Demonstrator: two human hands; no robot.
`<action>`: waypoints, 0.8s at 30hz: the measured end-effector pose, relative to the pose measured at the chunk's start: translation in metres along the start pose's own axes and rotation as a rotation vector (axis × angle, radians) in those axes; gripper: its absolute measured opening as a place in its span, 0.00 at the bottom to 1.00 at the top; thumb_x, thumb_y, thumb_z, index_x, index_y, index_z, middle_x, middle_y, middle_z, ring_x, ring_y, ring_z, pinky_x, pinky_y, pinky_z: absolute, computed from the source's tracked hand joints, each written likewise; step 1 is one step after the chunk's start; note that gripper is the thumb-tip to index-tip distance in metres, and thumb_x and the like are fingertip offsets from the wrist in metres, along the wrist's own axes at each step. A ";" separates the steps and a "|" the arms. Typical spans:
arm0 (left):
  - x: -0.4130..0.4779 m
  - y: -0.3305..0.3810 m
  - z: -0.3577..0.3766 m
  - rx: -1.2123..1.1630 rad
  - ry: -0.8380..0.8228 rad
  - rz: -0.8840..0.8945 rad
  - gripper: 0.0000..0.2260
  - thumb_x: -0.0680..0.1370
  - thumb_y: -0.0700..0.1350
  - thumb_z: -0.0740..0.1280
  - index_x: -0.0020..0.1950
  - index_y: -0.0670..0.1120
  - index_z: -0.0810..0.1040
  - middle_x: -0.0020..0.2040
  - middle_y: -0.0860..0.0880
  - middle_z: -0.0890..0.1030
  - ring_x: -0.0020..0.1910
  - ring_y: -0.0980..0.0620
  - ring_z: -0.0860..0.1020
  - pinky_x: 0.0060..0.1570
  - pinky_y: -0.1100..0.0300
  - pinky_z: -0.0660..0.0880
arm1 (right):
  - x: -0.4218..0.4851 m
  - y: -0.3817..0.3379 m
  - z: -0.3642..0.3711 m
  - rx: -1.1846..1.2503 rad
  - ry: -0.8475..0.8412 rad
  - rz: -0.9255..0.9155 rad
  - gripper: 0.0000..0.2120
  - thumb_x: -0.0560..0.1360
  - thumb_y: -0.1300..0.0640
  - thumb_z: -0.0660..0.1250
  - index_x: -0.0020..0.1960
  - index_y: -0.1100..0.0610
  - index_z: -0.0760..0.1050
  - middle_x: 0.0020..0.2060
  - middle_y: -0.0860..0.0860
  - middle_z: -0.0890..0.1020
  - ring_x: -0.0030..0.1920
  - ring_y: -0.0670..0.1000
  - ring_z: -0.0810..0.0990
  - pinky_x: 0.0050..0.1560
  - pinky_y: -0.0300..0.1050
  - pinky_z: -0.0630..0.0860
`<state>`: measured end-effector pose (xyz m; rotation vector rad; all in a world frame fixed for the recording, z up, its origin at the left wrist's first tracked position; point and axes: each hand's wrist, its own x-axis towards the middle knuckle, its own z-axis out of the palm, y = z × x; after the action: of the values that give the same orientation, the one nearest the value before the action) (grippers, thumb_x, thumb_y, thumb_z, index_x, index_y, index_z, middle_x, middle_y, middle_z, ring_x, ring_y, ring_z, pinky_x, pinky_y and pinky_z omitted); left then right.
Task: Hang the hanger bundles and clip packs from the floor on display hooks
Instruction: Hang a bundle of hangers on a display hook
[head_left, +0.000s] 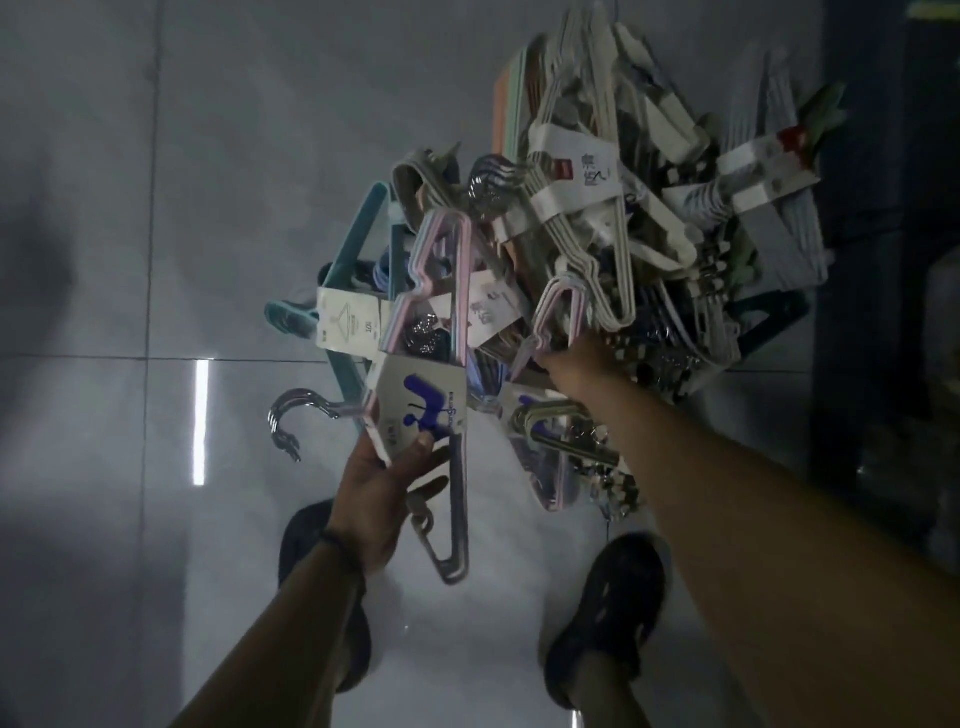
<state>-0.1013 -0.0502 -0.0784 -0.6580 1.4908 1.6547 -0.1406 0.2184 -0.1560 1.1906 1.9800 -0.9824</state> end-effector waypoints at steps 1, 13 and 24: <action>0.000 -0.005 -0.002 -0.017 0.005 -0.001 0.20 0.77 0.43 0.69 0.69 0.53 0.75 0.62 0.47 0.86 0.60 0.45 0.85 0.56 0.43 0.80 | 0.005 0.002 0.005 0.048 0.012 -0.002 0.39 0.79 0.45 0.73 0.82 0.59 0.60 0.76 0.61 0.72 0.73 0.64 0.74 0.71 0.60 0.75; -0.001 -0.005 -0.041 0.049 0.179 0.005 0.18 0.82 0.40 0.69 0.70 0.54 0.74 0.61 0.50 0.85 0.60 0.45 0.83 0.54 0.47 0.79 | -0.037 0.004 -0.033 0.105 0.235 -0.310 0.19 0.85 0.44 0.62 0.57 0.60 0.79 0.46 0.55 0.83 0.45 0.55 0.81 0.45 0.50 0.75; -0.020 0.039 -0.012 0.165 -0.137 -0.050 0.24 0.78 0.65 0.58 0.65 0.51 0.77 0.60 0.49 0.87 0.58 0.43 0.86 0.50 0.54 0.82 | -0.087 -0.052 -0.022 0.526 -0.110 -0.129 0.12 0.85 0.47 0.61 0.61 0.52 0.76 0.52 0.59 0.85 0.47 0.61 0.88 0.40 0.63 0.86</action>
<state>-0.1242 -0.0656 -0.0416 -0.4784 1.4814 1.4897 -0.1560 0.1818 -0.0604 1.2491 1.7811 -1.6690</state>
